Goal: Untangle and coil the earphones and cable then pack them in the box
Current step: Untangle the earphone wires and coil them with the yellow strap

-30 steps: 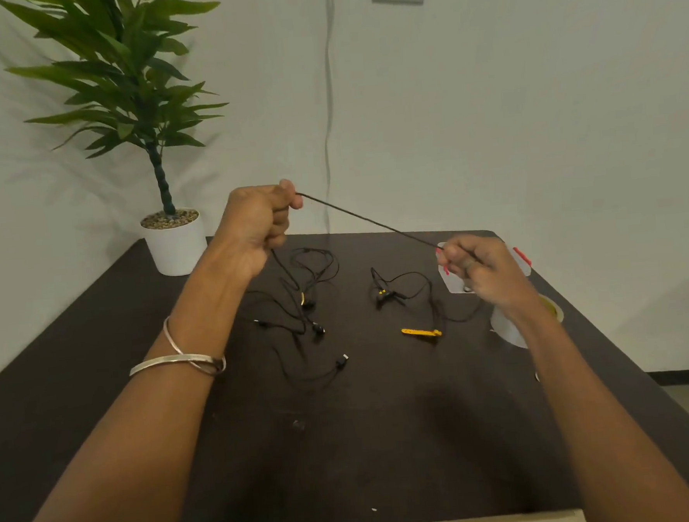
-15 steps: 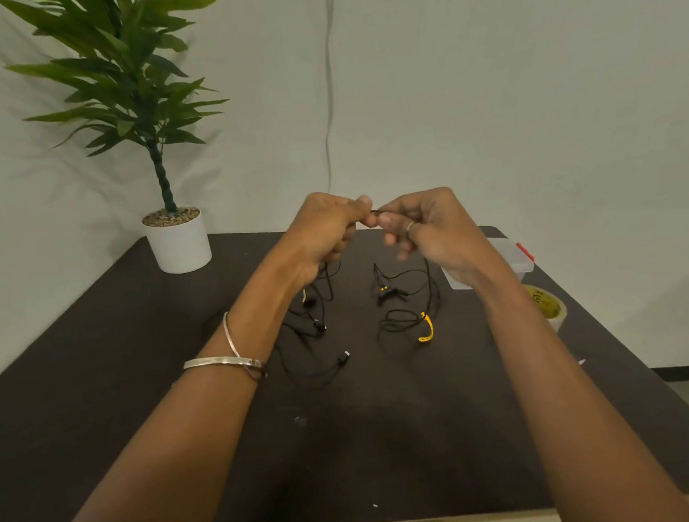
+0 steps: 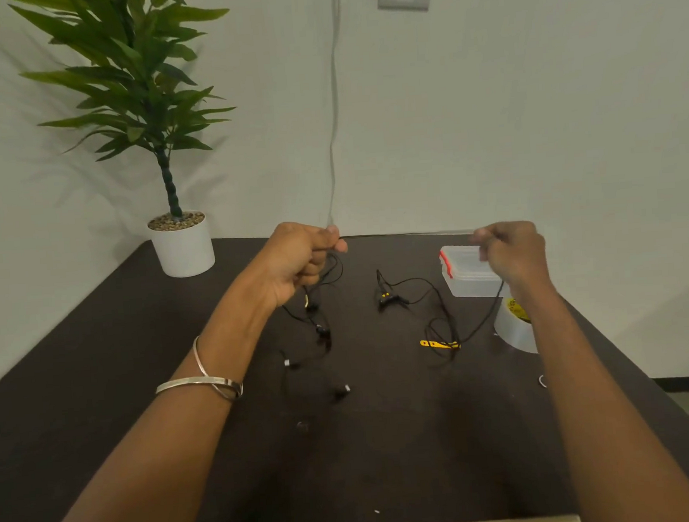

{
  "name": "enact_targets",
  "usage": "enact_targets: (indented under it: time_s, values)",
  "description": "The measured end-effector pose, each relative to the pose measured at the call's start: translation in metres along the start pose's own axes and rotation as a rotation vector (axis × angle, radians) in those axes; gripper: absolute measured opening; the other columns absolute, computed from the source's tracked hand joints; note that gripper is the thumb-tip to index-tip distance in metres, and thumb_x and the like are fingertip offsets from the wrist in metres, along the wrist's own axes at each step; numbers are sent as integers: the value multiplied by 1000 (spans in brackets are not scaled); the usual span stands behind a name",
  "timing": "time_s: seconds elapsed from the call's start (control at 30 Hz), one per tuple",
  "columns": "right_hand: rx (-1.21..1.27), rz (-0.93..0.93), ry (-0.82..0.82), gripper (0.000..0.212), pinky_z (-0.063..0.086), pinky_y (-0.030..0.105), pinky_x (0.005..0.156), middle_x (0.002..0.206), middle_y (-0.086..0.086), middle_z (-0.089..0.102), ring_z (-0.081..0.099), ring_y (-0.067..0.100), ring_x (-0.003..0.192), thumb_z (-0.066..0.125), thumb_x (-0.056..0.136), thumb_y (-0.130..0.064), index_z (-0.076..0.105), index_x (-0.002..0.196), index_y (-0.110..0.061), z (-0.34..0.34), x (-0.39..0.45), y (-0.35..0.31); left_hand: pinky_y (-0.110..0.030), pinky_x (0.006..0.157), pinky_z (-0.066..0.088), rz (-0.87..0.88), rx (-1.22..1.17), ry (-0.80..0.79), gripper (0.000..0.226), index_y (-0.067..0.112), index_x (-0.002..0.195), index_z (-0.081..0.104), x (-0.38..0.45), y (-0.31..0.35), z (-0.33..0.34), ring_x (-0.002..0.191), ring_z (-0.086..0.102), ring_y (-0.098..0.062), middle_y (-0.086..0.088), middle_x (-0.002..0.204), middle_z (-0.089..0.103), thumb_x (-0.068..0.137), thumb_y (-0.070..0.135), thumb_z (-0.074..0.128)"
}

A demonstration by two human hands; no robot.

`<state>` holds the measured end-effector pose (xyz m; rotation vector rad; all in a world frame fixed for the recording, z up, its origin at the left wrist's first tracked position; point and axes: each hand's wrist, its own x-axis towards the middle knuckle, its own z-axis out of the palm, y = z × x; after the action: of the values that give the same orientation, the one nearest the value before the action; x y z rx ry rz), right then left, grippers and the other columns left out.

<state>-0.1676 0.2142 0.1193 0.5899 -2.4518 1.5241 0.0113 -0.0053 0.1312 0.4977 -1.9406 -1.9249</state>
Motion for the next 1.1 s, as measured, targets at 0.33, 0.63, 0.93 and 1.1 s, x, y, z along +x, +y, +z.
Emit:
enact_targets:
  time_s: [0.33, 0.63, 0.93, 1.1]
  values:
    - [10, -391, -512, 17, 48, 30, 93, 99, -2, 74, 65, 8, 97, 67, 89, -26, 72, 104, -19, 47, -43, -64, -16, 34, 14, -32, -45, -35, 30, 8, 74, 61, 3, -1, 25, 35, 15, -6, 7, 44, 24, 97, 24, 53]
    - [-4, -399, -252, 20, 37, 6, 48, 54, -6, 57, 57, -1, 44, 57, 94, -11, 69, 78, -14, 33, -24, -52, -19, 35, 8, -72, -165, -105, 29, 5, 78, 59, 2, 2, 21, 34, 14, -4, 9, 42, 22, 98, 24, 49]
    - [-73, -231, -181, 19, 48, 23, 65, 61, 3, 62, 62, 17, 57, 58, 94, -15, 70, 80, -11, 29, -7, -20, -17, 33, 11, -137, -250, -81, 27, 5, 84, 60, 3, -2, 24, 33, 17, -3, 9, 42, 26, 99, 25, 48]
    - [83, -175, -379, 11, 46, 16, 70, 90, 1, 70, 62, 8, 78, 66, 90, -15, 69, 100, -14, 32, -19, -22, -15, 32, 15, -225, -399, -142, 25, 10, 81, 60, 1, -9, 17, 33, 22, -2, 9, 44, 28, 97, 28, 51]
